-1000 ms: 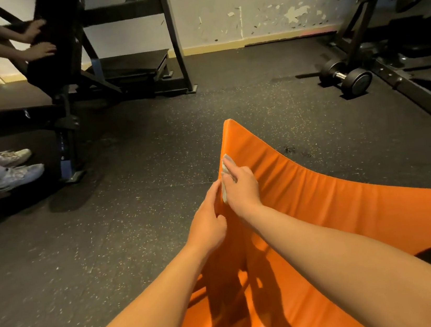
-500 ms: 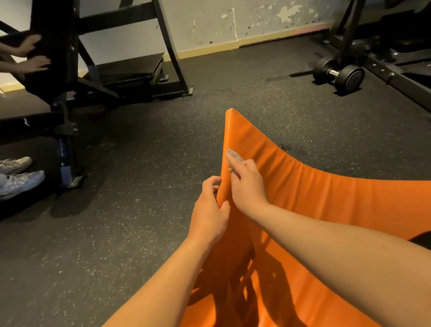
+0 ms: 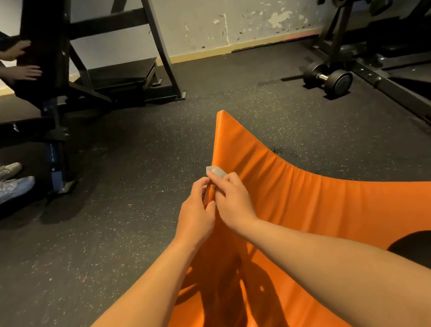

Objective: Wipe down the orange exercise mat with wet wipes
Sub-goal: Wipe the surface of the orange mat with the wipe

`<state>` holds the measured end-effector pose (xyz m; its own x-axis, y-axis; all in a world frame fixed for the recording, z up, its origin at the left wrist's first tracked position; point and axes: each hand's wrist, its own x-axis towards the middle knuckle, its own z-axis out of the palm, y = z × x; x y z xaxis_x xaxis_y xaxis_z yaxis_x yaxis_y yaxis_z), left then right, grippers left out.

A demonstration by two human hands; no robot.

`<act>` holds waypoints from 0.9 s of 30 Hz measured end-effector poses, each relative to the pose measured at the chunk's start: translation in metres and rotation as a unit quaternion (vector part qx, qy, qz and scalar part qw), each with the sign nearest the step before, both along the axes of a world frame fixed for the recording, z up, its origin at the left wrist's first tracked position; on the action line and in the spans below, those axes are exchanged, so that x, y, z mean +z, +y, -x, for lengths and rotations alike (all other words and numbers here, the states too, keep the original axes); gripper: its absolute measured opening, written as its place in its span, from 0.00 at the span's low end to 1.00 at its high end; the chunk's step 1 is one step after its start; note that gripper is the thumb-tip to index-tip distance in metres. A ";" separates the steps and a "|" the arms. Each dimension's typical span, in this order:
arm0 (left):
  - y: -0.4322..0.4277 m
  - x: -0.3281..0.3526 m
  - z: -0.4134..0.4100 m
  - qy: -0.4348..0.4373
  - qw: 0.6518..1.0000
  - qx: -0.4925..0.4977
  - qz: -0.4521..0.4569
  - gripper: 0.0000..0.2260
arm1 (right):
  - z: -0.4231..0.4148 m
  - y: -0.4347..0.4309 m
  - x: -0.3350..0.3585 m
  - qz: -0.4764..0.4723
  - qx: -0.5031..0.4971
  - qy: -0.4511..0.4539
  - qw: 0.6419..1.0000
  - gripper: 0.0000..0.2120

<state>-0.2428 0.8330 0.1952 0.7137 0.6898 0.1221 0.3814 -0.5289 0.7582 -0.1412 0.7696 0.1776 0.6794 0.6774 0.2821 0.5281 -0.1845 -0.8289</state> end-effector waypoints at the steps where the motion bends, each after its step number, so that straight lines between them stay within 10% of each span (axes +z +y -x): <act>1: 0.001 0.000 0.000 -0.002 1.000 0.003 0.000 0.24 | 0.003 -0.003 -0.006 0.007 0.010 -0.011 1.000 0.24; 27: 0.001 -0.002 0.018 -0.012 0.999 0.020 0.036 0.30 | 0.023 0.000 -0.022 -0.034 -0.024 0.093 0.995 0.24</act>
<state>-0.2611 0.8343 0.1931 0.6830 0.7251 0.0885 0.3823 -0.4581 0.8025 -0.1644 0.7691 0.1554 0.7550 0.6266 0.1935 0.3571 -0.1453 -0.9227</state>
